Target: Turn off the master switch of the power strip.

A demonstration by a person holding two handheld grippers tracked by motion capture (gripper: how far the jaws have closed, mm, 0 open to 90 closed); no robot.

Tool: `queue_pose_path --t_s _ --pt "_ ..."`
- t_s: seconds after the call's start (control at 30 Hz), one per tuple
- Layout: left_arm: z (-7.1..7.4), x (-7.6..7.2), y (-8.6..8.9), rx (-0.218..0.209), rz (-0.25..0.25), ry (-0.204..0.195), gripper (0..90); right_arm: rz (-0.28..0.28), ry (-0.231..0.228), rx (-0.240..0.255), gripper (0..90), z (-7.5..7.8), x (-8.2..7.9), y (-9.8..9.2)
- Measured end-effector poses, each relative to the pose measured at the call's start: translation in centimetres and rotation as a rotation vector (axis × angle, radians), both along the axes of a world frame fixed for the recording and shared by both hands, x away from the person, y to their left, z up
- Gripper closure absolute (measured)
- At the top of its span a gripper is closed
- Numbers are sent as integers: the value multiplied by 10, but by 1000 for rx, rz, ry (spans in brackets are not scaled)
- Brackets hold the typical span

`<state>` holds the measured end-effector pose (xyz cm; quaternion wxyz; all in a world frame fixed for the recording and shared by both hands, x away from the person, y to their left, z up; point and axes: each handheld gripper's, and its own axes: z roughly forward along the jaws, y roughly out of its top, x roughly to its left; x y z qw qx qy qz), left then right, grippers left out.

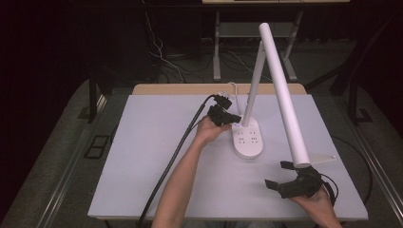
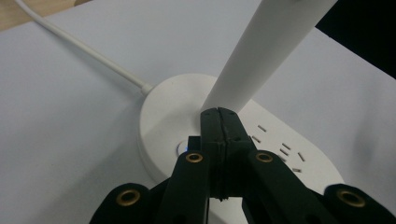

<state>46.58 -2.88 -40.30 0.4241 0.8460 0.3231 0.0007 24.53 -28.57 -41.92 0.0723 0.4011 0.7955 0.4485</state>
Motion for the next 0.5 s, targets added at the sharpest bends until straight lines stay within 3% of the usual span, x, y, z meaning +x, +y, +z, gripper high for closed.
queue_pose_path --t_s 0.5 --pt "-19 4 -6 23 19 8 900 0 -2 -4 4 -1 0 0"
